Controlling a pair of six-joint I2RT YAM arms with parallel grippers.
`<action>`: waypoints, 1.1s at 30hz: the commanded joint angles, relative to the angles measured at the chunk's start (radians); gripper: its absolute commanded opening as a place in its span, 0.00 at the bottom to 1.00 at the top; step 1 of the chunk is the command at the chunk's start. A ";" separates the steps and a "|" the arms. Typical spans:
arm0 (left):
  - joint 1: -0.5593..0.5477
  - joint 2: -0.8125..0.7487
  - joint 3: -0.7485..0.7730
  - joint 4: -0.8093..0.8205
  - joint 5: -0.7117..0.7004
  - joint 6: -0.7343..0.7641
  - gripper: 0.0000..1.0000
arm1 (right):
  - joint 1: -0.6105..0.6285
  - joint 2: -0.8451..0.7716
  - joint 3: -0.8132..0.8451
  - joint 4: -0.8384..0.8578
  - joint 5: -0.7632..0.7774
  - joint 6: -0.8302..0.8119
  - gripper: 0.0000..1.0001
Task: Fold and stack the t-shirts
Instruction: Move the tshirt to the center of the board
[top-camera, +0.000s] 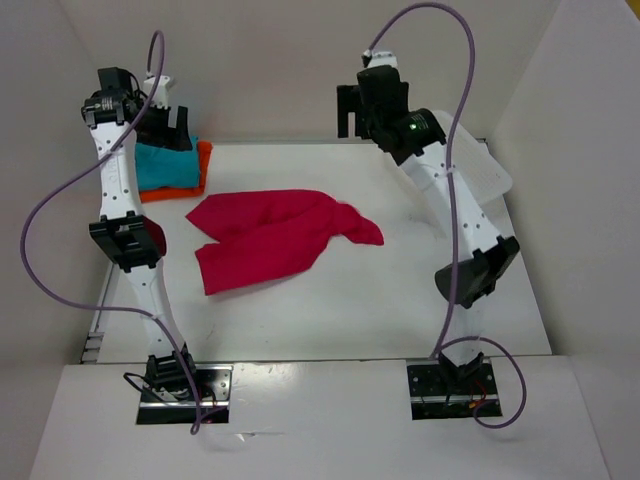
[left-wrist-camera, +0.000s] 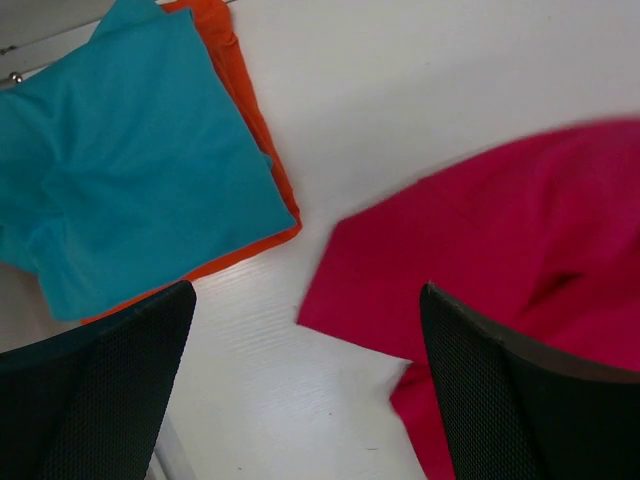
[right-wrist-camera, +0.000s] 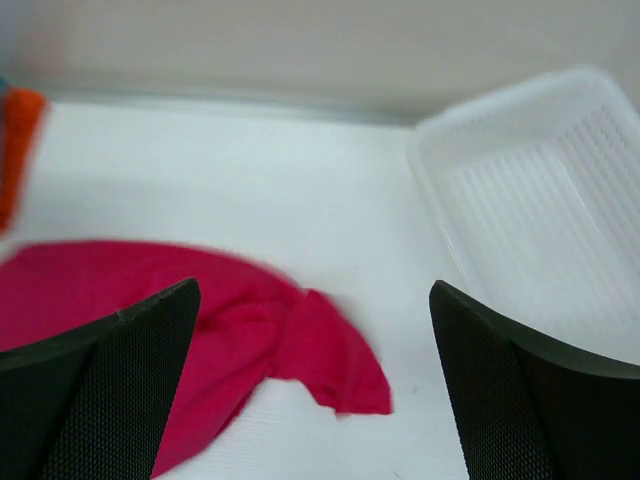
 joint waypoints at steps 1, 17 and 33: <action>0.022 -0.048 -0.012 0.009 -0.023 -0.009 0.99 | -0.154 0.058 -0.105 -0.084 0.020 0.057 1.00; 0.022 -0.057 -0.032 0.009 -0.023 0.000 0.99 | -0.383 0.181 -0.562 0.088 0.028 0.031 0.96; 0.022 -0.066 -0.041 0.009 -0.014 0.000 0.99 | -0.502 0.161 -0.638 0.180 -0.044 0.093 0.00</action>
